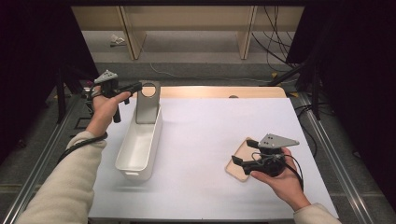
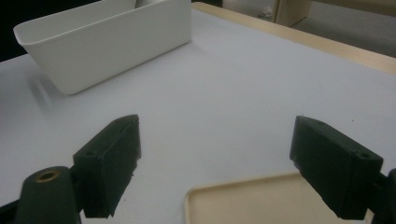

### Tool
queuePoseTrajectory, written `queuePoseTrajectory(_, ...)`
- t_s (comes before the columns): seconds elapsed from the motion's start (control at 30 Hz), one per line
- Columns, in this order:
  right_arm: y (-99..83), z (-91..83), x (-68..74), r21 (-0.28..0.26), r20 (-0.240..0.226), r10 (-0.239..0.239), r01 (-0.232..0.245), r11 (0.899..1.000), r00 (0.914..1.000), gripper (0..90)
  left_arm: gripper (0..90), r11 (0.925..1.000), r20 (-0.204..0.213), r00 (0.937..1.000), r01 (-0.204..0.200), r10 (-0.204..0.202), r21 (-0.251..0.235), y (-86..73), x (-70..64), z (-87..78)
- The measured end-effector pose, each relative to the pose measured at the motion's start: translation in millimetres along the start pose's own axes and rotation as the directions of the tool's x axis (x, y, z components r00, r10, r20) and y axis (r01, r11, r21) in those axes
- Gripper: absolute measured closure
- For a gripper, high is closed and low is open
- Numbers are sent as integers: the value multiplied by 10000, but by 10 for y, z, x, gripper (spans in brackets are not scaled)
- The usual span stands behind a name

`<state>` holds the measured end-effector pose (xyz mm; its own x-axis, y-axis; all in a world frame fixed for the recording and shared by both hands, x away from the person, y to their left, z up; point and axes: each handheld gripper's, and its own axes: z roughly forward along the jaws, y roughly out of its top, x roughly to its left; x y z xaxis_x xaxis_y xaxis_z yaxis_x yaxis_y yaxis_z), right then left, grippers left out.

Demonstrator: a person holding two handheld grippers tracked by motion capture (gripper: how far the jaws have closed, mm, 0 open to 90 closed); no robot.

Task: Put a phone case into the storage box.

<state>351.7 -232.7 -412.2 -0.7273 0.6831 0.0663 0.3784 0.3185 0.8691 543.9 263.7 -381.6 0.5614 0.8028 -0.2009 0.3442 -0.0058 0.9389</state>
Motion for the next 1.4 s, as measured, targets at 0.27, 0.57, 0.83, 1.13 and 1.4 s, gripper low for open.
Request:
queuePoseTrajectory(0.27, 0, 2, 1, 6, -11, -1, 1, 10000, 10000, 172, 816, 9999, -68, 10000, 46, -45, 90, -38, 37, 15)
queuePoseTrajectory(0.57, 0, 0, 1, -4, -10, 7, -7, 10000, 10000, 172, 815, 9997, -109, 9999, 71, -69, 218, -73, 60, 32)
queuePoseTrajectory(0.83, 1, 0, 2, -5, -17, -1, 1, 10000, 10000, 172, 815, 9995, -180, 9998, 91, -86, 304, -90, 71, 52)
queuePoseTrajectory(1.13, -1, 2, 1, 3, -21, 0, 0, 10000, 10000, 172, 813, 9989, -254, 9995, 175, -164, 438, -131, 97, 80)
queuePoseTrajectory(1.4, -1, 3, 2, 1, -32, -2, 2, 10000, 10000, 172, 808, 9981, -350, 9991, 240, -220, 560, -149, 119, 75)
